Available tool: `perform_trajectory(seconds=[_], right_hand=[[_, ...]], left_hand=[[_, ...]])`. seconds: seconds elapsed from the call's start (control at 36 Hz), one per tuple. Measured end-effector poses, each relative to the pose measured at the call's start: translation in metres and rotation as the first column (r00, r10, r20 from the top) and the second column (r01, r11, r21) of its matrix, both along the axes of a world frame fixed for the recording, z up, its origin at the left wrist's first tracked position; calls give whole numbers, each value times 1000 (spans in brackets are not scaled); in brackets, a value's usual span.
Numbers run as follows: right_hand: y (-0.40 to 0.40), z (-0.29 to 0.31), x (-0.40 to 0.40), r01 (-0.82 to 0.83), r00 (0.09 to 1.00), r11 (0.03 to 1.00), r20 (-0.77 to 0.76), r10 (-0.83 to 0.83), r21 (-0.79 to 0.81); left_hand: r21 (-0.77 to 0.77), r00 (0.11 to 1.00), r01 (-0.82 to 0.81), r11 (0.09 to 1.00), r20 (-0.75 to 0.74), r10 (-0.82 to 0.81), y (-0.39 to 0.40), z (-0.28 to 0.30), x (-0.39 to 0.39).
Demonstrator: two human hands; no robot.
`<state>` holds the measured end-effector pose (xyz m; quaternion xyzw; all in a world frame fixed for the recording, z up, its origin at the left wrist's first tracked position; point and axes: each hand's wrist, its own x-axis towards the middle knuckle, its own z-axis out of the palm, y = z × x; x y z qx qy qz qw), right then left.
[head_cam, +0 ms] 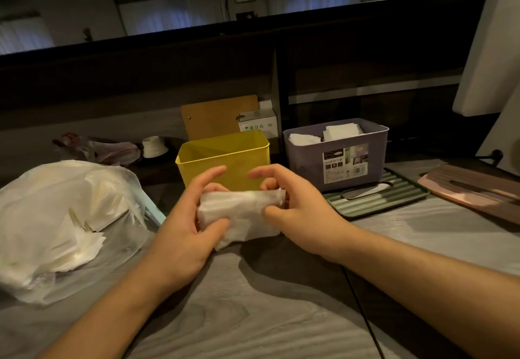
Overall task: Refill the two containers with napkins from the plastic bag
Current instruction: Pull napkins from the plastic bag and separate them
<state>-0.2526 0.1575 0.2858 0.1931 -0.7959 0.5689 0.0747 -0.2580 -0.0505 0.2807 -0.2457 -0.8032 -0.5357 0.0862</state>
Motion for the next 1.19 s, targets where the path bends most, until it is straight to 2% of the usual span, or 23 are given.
perform_trajectory(seconds=[0.08, 0.19, 0.31, 0.47, 0.58, 0.69, 0.75, 0.81, 0.86, 0.97, 1.11, 1.19], right_hand=[[-2, -3, 2, -18, 999, 996, 30, 15, 93], [-2, -1, 2, 27, 999, 994, -32, -24, 102], [-2, -2, 3, 4, 1000, 982, 22, -9, 187], [3, 3, 1, -24, 996, 992, 85, 13, 126], [5, 6, -2, -5, 993, 999, 117, 11, -47], [3, 8, -3, 3, 993, 987, 114, 15, -158], [1, 6, -3, 4, 982, 959, 183, 51, -285], [-1, 5, -4, 0, 945, 887, 289, 150, -461], [-3, 3, -5, -2, 916, 852, 342, 212, -523], [-4, 8, -2, 69, 953, 913, 298, 59, -401], [27, 57, -12, 211, 965, 900, 230, -128, -382], [53, 89, -32, 311, 948, 906, 156, -276, -286]], left_hand=[[-175, 1000, 11, 985, 16, -9, 0, -5, 1], [-127, 999, -51, 991, -9, 50, 1, -2, 1], [-198, 998, -67, 978, -19, 64, 0, -3, 0], [-33, 991, -121, 992, 49, 122, -1, 0, 0], [-24, 983, -70, 997, 168, 73, 0, 2, 3], [-31, 976, -63, 998, 209, 68, 8, 6, 8], [18, 969, -73, 997, 239, 66, 11, 7, 10], [106, 956, -106, 989, 286, 72, 12, 8, 11], [198, 940, -106, 974, 339, 33, 12, 8, 10], [276, 920, -35, 961, 385, -77, 14, 7, 9], [264, 935, -9, 964, 343, -85, 9, 7, 5], [273, 926, 16, 962, 360, -118, 6, 9, 3]])
